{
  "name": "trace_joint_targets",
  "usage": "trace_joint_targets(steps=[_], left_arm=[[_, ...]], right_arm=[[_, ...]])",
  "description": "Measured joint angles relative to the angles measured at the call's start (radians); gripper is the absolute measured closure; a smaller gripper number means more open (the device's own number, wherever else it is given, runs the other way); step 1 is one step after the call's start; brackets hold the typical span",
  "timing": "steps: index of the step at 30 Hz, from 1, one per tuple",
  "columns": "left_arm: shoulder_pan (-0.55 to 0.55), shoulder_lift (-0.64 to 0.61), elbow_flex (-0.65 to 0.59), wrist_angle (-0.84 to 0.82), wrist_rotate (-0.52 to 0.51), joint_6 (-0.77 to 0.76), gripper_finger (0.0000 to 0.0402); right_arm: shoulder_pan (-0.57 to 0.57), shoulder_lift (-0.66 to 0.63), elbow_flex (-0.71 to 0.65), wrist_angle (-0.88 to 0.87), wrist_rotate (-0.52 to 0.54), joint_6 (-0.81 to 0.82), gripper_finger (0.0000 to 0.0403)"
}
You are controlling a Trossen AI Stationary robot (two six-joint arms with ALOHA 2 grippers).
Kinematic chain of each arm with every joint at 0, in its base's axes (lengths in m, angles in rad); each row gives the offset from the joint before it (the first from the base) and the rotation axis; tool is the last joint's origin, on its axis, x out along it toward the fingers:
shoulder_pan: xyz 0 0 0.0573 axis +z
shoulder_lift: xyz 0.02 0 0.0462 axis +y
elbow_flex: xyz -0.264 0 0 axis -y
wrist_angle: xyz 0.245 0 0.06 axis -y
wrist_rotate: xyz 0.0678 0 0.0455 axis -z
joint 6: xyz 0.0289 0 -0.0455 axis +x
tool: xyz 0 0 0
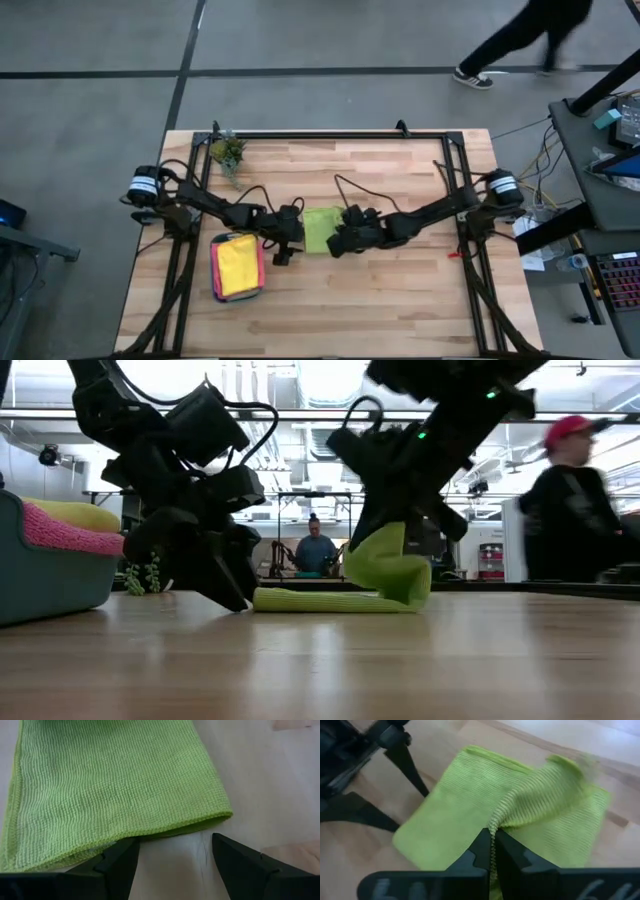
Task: Fold microfiber towels
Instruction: Fold the green microfiber cloth
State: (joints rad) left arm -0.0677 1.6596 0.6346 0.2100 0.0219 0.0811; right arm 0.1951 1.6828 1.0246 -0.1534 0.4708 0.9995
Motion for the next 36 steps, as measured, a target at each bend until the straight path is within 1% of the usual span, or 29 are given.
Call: trace_joint_targets(steps=[4,10,13,21,24,29,36], left_arm=[[0.0,-0.006,0.0,-0.001,0.0,0.002,0.0164],[0.0,-0.006,-0.002,0.007,0.001,0.002,0.0164],[0.0,-0.007,-0.001,0.015,0.001,0.002,0.0164],[0.0,-0.007,-0.001,0.019,0.001,0.001,0.0164],[0.0,-0.007,0.0,0.023,0.001,0.001,0.0164],[0.0,-0.008,0.001,0.024,0.001,0.001,0.0164],[0.0,-0.017,0.002,0.011,0.001,0.001,0.0164]], right_arm=[[-0.018,0.088,0.092,-0.025,-0.002,-0.04,0.0394],[-0.03,0.171,0.2,-0.026,-0.008,-0.103,0.0394],[-0.034,0.187,0.221,-0.032,-0.009,-0.12,0.0394],[-0.042,0.186,0.219,-0.028,-0.007,-0.122,0.0391],[-0.042,0.186,0.218,-0.028,-0.007,-0.123,0.0372],[-0.042,0.186,0.217,-0.024,-0.007,-0.128,0.0324],[-0.041,0.186,0.243,-0.025,-0.007,-0.191,0.0265]])
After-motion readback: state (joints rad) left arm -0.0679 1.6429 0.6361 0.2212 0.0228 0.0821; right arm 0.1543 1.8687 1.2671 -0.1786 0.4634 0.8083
